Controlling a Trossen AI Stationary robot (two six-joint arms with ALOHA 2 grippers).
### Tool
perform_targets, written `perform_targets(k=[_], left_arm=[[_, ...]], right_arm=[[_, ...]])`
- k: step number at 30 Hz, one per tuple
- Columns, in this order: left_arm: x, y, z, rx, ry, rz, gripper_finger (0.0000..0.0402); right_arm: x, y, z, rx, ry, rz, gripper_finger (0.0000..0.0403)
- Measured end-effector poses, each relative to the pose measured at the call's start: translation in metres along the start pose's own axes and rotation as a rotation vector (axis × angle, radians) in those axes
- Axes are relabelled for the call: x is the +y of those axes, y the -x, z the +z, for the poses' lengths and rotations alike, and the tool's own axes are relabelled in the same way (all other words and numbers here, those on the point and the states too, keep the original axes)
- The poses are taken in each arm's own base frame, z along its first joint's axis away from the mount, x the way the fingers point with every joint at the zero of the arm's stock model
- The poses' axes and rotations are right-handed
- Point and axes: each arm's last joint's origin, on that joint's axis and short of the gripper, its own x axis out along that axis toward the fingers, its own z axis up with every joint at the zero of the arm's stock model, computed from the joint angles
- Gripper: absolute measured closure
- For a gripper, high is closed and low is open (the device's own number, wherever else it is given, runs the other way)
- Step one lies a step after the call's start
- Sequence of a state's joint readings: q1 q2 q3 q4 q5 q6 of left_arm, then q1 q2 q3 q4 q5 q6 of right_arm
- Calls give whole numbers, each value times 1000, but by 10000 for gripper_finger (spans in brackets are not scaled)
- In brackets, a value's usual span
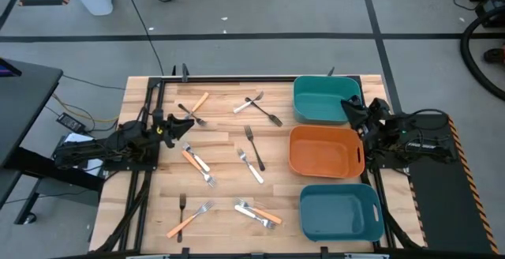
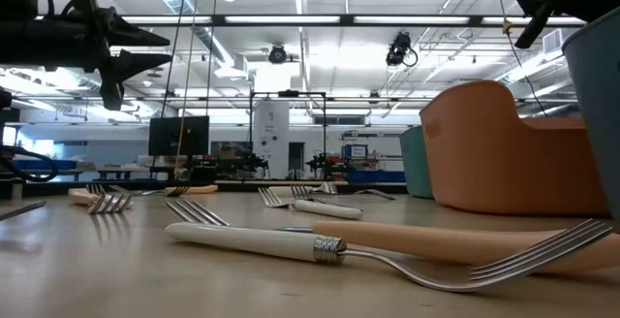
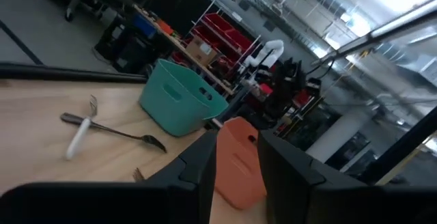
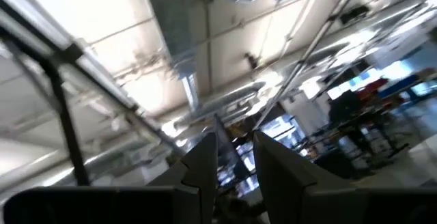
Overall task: Sort silverware by color (type)
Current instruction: Put the orange fork into the green bin
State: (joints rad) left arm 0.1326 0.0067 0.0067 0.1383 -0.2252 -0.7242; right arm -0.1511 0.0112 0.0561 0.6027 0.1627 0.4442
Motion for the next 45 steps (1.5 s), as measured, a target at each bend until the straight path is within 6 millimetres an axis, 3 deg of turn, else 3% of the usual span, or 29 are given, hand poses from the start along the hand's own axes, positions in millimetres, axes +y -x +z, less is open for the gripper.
perform_targets(k=[8,13,17,20,25,31,38,45], left_arm=[[-6,0,7,-73,1,-60,284],[-3,0,10,-177,0,61,279],[-7,2,20,-291,62,57,282],[-22,5,38,-334,26,23,287],[-50,10,71,-280,-131,24,292],[-79,12,104,-91,-382,172,292],[-108,2,135,-27,-601,220,292],[-118,-13,143,-15,-612,259,292]], right_arm=[[-3,-2,4,-96,-4,-128,293],[-5,-3,6,-174,-13,-234,282],[-6,-6,13,-281,-30,-331,282],[1,-16,26,-297,38,-327,283],[20,-51,52,-239,239,-264,283],[34,-114,67,-35,439,-314,283],[20,-183,48,271,539,-421,283],[-19,-234,15,480,507,-406,284]])
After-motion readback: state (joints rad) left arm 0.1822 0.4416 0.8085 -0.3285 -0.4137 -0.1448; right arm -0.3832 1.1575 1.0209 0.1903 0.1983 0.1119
